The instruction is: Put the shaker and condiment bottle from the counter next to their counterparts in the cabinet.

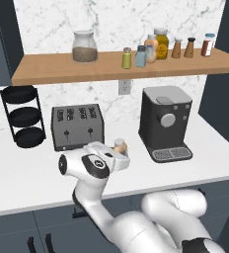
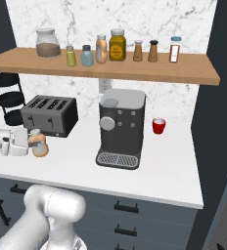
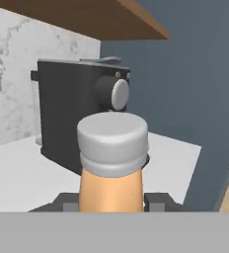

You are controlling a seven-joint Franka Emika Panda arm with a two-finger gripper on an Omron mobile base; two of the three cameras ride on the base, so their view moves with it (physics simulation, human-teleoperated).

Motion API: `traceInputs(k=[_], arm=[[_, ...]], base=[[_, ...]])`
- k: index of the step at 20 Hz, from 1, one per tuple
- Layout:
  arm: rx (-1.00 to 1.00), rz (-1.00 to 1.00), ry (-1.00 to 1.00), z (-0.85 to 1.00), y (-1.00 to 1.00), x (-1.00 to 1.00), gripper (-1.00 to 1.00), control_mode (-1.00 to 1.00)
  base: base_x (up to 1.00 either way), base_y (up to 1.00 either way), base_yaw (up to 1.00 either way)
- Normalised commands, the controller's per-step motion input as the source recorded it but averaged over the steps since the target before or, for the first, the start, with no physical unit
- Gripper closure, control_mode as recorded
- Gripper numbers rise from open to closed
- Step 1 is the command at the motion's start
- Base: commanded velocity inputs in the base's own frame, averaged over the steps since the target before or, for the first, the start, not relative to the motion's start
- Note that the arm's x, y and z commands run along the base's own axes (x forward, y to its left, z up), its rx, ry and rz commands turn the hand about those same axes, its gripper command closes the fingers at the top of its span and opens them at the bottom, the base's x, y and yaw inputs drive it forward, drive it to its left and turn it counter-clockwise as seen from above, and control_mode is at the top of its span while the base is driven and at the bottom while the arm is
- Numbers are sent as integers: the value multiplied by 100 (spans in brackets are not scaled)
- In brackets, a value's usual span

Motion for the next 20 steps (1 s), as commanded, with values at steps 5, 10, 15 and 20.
traceInputs(k=[5, 10, 15, 20], arm=[[2, 14, -11, 45, -29, -50, 100, -100], [1, 9, -8, 47, -30, -48, 100, -100], [2, 3, -3, 37, -38, -39, 100, -100], [0, 1, 0, 20, -46, -34, 100, -100]], base=[[0, 0, 0], [0, 0, 0], [0, 0, 0], [0, 0, 0]])
